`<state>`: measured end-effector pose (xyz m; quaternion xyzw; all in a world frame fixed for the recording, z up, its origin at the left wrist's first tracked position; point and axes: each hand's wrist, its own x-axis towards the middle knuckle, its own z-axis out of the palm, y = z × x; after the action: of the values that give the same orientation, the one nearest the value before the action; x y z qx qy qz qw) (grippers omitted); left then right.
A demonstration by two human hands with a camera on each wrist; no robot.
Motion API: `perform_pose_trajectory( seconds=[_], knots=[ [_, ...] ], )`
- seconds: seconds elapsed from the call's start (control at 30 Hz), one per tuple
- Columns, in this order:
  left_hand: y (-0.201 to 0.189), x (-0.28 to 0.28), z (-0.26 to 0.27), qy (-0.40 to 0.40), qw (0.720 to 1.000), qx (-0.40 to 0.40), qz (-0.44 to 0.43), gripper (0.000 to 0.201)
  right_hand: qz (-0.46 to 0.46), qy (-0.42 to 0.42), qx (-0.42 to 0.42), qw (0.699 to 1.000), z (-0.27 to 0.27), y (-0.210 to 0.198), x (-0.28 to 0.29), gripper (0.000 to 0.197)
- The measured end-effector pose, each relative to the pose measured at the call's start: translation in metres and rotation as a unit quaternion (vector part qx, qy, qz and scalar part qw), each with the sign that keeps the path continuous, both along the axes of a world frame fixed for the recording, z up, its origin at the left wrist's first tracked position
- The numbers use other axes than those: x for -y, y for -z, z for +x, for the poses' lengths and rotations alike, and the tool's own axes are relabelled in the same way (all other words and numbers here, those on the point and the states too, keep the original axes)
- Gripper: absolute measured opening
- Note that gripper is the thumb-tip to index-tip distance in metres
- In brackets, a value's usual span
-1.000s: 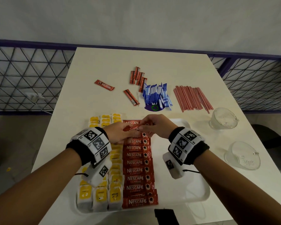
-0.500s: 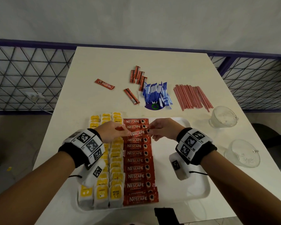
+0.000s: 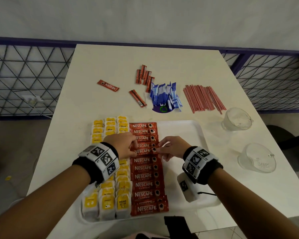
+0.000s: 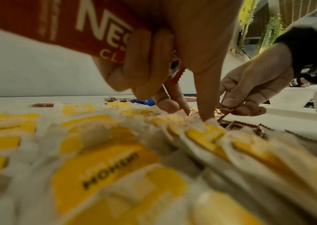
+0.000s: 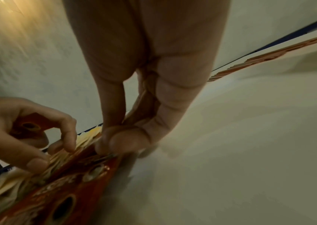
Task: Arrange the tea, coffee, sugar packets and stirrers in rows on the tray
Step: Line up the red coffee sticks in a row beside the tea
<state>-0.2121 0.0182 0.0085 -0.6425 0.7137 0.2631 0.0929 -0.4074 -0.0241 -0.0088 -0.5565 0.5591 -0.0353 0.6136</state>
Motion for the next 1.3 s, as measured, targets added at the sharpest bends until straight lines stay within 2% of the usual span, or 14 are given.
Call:
perform_pose_trajectory(
  seconds=[0.27,0.43,0.57,0.67,0.8,0.87,0.93,1.0,1.07,1.2,1.3],
  knots=[
    [0.000,-0.001,-0.005,0.013,1.000,0.020,-0.007,0.022,-0.034,-0.016,-0.058,0.998,0.003,0.007,-0.001,0.022],
    [-0.002,-0.001,-0.003,-0.008,1.000,-0.009,-0.013,0.020,-0.039,-0.019,-0.073,0.996,0.002,0.008,-0.001,0.025],
    [-0.009,0.002,0.003,-0.053,0.990,-0.114,-0.056,0.017,-0.063,-0.017,-0.055,0.996,0.001,-0.001,0.002,0.025],
    [-0.019,0.007,0.004,-0.103,0.971,-0.205,-0.070,0.028,-0.085,-0.018,-0.013,0.996,0.005,-0.014,0.004,0.024],
    [-0.035,0.017,-0.001,-0.178,0.908,-0.373,-0.065,0.032,-0.111,-0.068,0.035,0.991,0.023,-0.036,0.003,0.020],
    [-0.041,0.021,-0.004,-0.183,0.889,-0.412,-0.076,0.035,-0.120,-0.098,0.041,0.987,0.033,-0.043,0.001,0.027],
    [-0.046,0.022,-0.007,-0.189,0.883,-0.422,-0.082,0.039,-0.119,-0.098,0.053,0.987,0.042,-0.046,0.000,0.028],
    [-0.047,0.020,-0.008,-0.191,0.883,-0.420,-0.085,0.040,-0.121,-0.089,0.066,0.986,0.046,-0.047,-0.002,0.013],
    [-0.044,0.015,-0.006,-0.194,0.885,-0.416,-0.076,0.041,-0.124,-0.086,0.065,0.986,0.045,-0.046,-0.002,0.013],
    [-0.035,0.008,0.005,-0.232,0.877,-0.418,-0.043,0.022,-0.096,-0.061,0.080,0.990,0.036,-0.045,-0.004,0.016],
    [-0.029,-0.001,0.009,-0.209,0.888,-0.408,-0.032,0.012,-0.067,0.009,0.136,0.988,0.033,-0.047,-0.006,0.011]
  ],
)
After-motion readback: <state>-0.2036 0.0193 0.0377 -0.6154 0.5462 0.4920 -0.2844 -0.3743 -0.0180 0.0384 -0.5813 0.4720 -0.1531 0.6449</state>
